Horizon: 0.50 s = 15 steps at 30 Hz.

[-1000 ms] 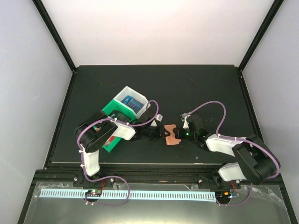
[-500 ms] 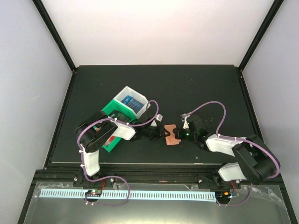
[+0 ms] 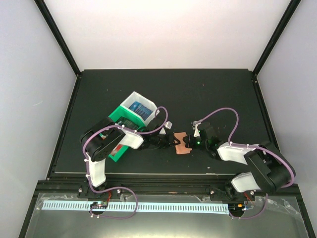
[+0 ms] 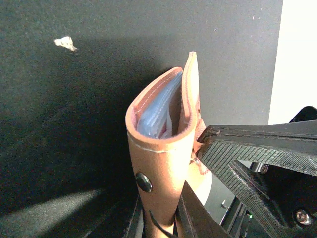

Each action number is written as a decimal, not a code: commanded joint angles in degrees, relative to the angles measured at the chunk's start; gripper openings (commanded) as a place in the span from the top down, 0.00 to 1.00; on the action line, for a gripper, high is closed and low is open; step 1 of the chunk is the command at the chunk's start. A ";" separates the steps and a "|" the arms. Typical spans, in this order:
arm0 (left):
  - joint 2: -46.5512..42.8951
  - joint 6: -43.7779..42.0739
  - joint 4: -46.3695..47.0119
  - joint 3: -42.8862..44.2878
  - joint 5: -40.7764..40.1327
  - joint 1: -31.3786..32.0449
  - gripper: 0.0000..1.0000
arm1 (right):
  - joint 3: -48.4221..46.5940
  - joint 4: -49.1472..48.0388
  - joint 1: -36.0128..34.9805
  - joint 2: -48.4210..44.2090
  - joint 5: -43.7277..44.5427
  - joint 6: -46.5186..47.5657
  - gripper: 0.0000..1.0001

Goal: Put the credit cards into the card holder
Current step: Close the card holder at the center of the board.

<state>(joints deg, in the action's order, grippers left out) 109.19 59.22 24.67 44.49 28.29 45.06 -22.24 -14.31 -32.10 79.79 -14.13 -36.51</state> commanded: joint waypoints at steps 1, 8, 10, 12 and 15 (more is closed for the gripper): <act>3.23 -0.19 -4.24 -1.08 -4.94 -0.32 0.99 | -0.05 -0.22 -0.30 2.47 -1.59 -0.27 0.99; 3.39 -0.16 -4.31 -0.85 -4.93 -0.32 0.98 | 2.11 -0.03 -0.43 2.80 -1.16 -1.23 0.99; 3.47 -0.10 -4.35 -0.83 -4.92 -0.40 0.99 | 3.00 0.15 -0.42 2.09 -0.91 -1.53 0.99; 3.57 -0.07 -4.36 -0.81 -4.99 -0.41 0.98 | 3.77 0.34 -0.50 1.55 -0.79 -1.50 0.99; 3.62 0.01 -4.34 -0.66 -4.92 -0.41 0.99 | 4.69 0.62 -1.00 1.25 -0.34 -1.61 0.99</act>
<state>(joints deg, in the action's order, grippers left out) 109.51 59.46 24.97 44.49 28.82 44.99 -20.47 -18.26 -32.05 80.44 -14.26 -37.74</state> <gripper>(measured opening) 0.122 0.011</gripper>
